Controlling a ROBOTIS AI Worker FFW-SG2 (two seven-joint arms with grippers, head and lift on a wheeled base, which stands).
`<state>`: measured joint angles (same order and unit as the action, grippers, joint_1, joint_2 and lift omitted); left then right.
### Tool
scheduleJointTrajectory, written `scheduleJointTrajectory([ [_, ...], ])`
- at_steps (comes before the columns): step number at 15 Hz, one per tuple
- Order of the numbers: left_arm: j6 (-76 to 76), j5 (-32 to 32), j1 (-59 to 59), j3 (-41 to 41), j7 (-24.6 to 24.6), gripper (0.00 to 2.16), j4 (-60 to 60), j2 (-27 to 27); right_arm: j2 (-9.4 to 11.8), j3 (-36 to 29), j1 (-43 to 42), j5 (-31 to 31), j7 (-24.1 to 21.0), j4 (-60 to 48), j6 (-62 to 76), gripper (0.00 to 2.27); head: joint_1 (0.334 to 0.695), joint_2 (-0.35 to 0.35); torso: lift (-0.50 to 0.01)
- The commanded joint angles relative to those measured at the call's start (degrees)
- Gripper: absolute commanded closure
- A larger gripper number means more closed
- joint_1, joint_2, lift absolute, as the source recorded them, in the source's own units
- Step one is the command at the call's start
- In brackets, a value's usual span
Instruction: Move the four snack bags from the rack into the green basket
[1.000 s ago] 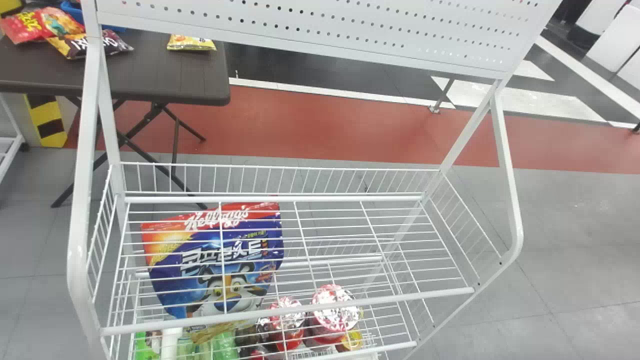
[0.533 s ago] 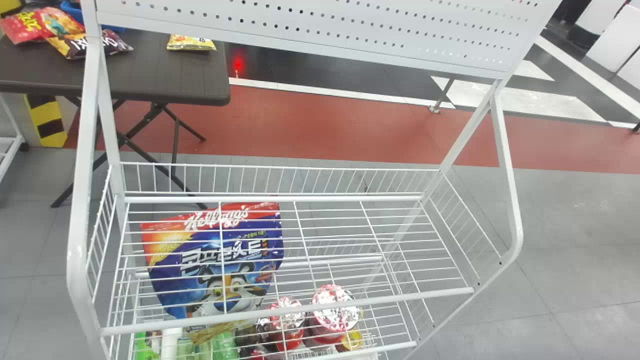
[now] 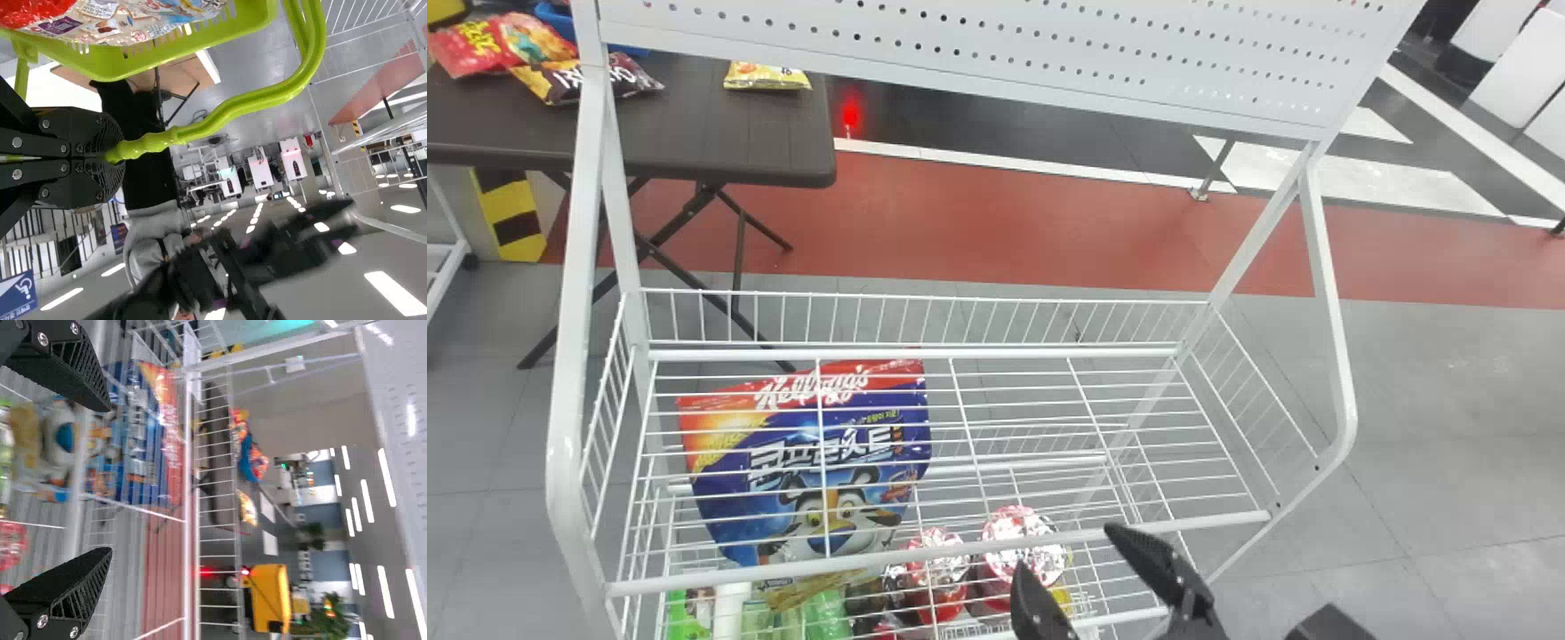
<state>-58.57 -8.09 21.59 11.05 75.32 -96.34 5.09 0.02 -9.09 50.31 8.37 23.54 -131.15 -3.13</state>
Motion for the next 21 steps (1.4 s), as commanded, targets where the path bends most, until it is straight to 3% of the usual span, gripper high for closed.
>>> scheduleJointTrajectory([
  [1, -0.1, 0.0, 0.3, 0.2, 0.0, 1.78, -0.4, 0.0, -0.1, 3.7, 1.0, -3.2, -3.1, -7.2, -5.3, 0.06, 0.695, -0.350, 0.000],
  [3, -0.1, 0.1, 0.5, 0.3, 0.0, 1.78, -1.0, 0.0, -0.1, 5.6, 1.4, -5.4, -5.8, -10.2, -6.5, 0.06, 0.695, -0.350, 0.000],
  [7, -0.5, 0.3, 0.5, 0.7, 0.0, 1.78, -1.2, 0.0, -0.1, 4.4, 2.4, -5.4, -5.7, -14.7, -7.0, 0.07, 0.695, -0.350, 0.000],
  [21, -0.5, 0.3, 0.8, 0.6, 0.0, 1.78, -1.7, 0.1, -0.1, 4.1, 2.6, -5.3, -5.4, -14.6, -6.0, 0.07, 0.695, -0.350, 0.000],
])
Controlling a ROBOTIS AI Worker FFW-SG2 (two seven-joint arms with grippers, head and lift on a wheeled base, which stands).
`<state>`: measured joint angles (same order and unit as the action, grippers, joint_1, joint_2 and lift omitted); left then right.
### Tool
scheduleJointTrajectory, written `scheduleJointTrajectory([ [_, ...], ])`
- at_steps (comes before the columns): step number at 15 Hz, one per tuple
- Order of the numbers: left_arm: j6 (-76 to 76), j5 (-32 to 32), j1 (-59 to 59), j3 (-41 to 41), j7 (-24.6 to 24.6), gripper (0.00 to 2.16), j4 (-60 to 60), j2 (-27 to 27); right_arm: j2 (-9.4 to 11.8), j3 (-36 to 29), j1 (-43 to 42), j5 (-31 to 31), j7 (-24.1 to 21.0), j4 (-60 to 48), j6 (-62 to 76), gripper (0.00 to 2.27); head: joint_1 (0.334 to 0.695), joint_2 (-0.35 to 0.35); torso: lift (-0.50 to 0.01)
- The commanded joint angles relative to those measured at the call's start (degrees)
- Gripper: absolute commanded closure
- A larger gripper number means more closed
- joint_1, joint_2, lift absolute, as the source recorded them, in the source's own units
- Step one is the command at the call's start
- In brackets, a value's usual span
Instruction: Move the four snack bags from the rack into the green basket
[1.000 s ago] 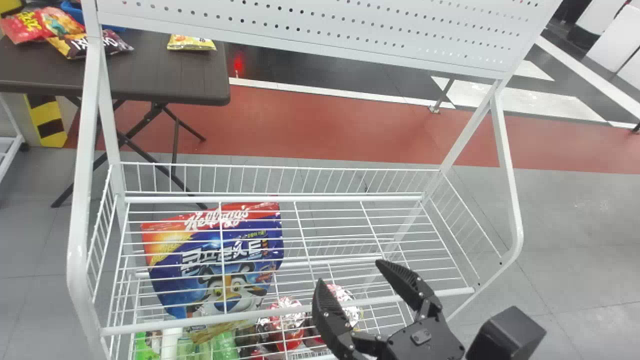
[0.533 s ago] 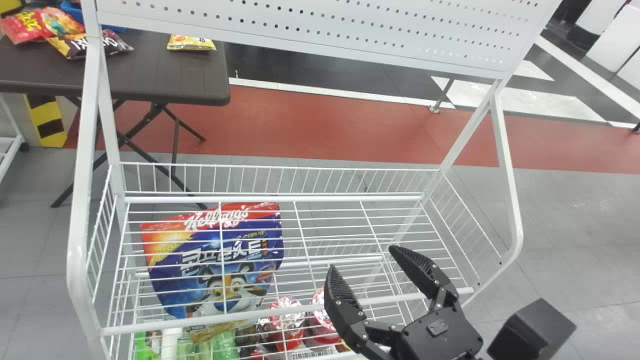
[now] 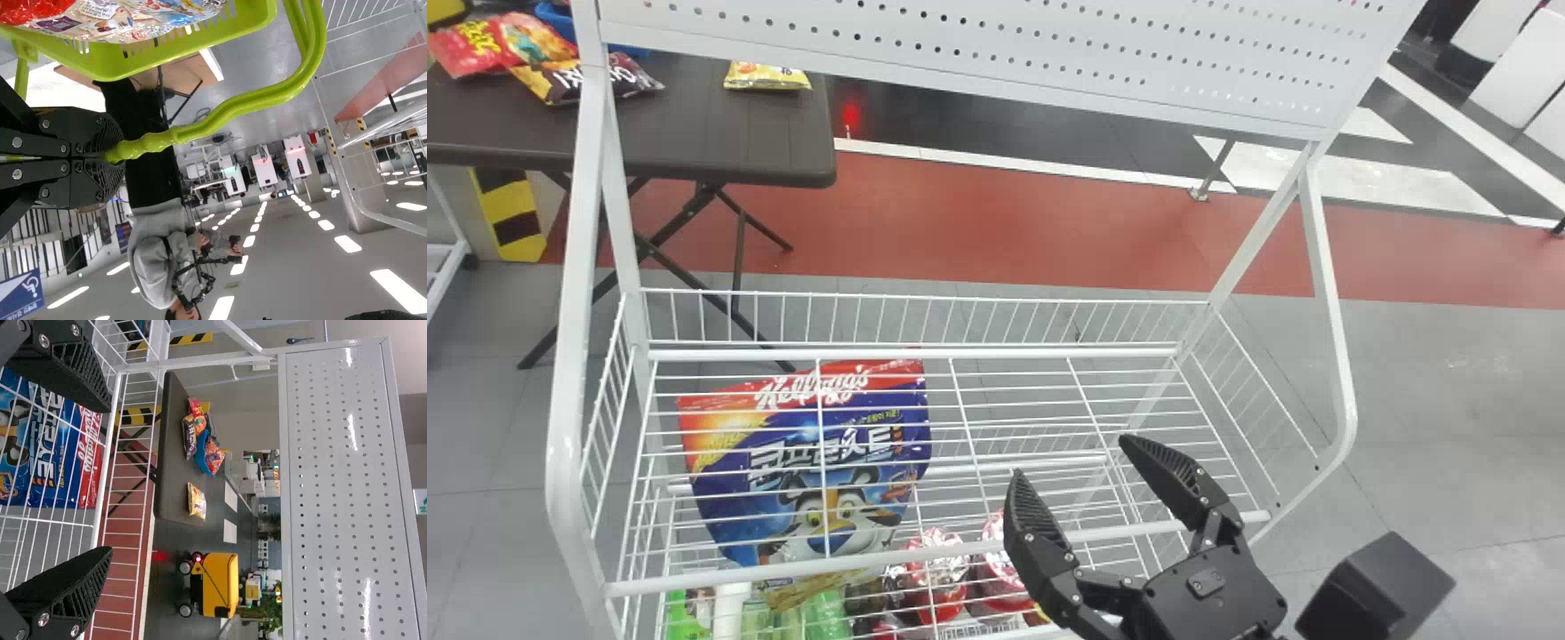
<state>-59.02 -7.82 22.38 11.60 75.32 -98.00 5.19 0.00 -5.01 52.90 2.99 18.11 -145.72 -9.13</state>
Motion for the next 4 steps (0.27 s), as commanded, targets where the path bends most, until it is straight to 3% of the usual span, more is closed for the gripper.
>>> scheduleJointTrajectory([
  [1, 0.0, 0.0, 0.0, 0.0, 0.0, 1.78, 0.0, 0.0, -0.1, 0.0, 0.1, 0.1, 0.1, 0.0, 0.0, 0.07, 0.695, -0.350, 0.000],
  [4, 0.0, 0.0, 0.2, 0.0, 0.0, 1.78, -0.3, 0.1, -0.1, 0.1, 0.1, 0.1, 0.2, 0.0, 0.4, 0.07, 0.695, -0.350, 0.000],
])
